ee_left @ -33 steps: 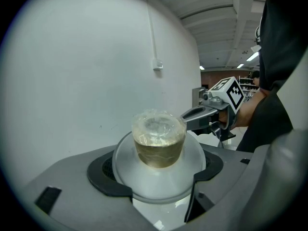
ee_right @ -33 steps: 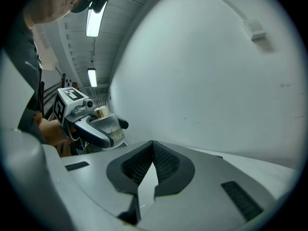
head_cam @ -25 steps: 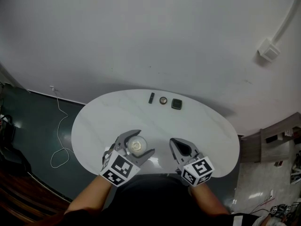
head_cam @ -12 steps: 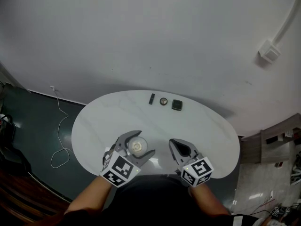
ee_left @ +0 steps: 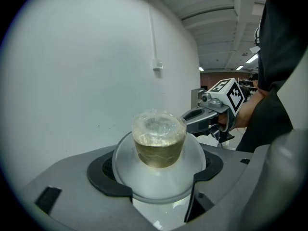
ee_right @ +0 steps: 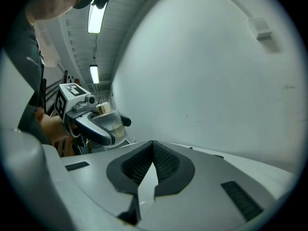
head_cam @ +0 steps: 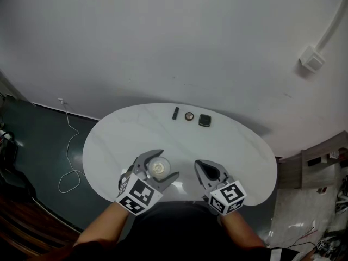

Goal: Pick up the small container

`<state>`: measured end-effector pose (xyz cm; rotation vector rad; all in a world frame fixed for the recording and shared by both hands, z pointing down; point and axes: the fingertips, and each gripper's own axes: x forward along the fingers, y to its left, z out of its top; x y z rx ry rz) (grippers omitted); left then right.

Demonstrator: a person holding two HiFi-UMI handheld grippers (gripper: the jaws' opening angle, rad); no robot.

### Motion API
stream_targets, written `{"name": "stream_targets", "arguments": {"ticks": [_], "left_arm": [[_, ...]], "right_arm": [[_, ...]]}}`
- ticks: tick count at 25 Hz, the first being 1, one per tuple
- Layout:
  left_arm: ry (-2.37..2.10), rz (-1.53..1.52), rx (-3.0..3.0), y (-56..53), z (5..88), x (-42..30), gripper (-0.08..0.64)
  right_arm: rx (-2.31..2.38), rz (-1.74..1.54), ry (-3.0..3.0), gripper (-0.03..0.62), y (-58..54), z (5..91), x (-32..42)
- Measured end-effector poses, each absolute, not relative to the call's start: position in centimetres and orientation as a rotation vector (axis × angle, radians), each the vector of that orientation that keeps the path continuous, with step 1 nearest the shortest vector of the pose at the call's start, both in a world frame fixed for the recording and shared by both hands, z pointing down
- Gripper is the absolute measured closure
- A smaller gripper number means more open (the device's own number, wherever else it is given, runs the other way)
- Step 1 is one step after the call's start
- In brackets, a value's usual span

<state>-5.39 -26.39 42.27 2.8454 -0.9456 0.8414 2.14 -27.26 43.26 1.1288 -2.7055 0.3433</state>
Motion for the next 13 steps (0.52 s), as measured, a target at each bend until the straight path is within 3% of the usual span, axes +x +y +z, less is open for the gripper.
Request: {"name": "stream_targets", "arguments": {"ticks": [13], "left_arm": [[-0.951,0.844,2.852,-26.14,42.18,-5.16,0.215]], "right_arm": [[1.101,0.333,-2.709,0.597,-26.75,43.28,2.04]]}}
